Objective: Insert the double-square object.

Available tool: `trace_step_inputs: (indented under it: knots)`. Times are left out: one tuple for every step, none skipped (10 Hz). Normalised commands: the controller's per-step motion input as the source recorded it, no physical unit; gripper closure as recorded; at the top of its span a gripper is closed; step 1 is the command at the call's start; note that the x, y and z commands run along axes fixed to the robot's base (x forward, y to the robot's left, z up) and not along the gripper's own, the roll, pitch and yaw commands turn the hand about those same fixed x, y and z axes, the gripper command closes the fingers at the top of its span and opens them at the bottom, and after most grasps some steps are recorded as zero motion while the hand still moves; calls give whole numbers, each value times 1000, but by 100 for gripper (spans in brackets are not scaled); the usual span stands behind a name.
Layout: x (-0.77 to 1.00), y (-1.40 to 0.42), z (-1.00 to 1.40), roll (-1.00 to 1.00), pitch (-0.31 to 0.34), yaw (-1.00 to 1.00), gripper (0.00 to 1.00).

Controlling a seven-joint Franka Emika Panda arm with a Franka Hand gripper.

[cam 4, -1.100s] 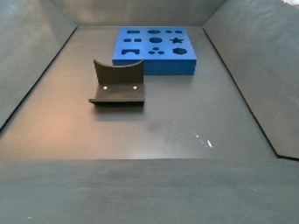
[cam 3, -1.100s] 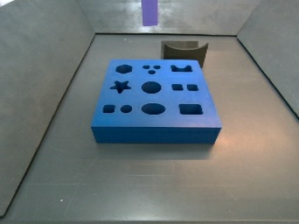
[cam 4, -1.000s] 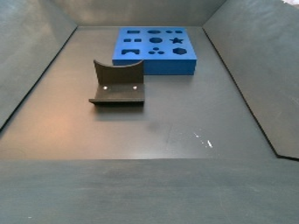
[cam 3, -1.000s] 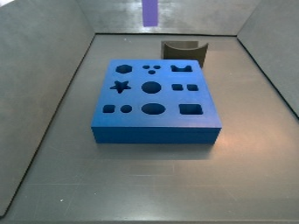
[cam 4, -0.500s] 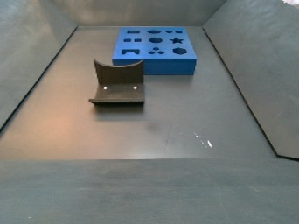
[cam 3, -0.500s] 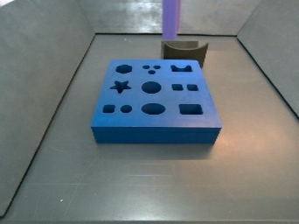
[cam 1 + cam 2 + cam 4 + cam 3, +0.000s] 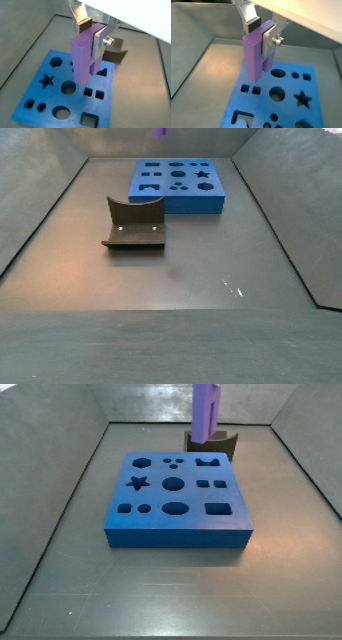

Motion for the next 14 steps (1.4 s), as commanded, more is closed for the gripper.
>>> trace_step_inputs:
  knots:
    - [0, 0, -191, 133, 14, -977, 100]
    - [0, 0, -160, 116, 0, -1000, 100]
    - [0, 0, -137, 99, 0, -1000, 100]
    - [0, 0, -103, 76, 0, -1000, 100]
    - [0, 0, -103, 71, -11, -1000, 100]
    - [0, 0, -106, 70, -10, -1000, 100]
    - [0, 0, -103, 70, -7, -1000, 100]
    - [0, 0, -114, 79, -6, -1000, 100]
    - [0, 0, -114, 79, -6, -1000, 100]
    - [0, 0, -114, 77, -6, -1000, 100]
    - [0, 0, -94, 69, -11, -1000, 100]
    - [406, 0, -186, 136, 0, -694, 100]
    - [643, -31, -234, 166, 0, -477, 100]
    - [634, 0, -311, 124, 74, -374, 100]
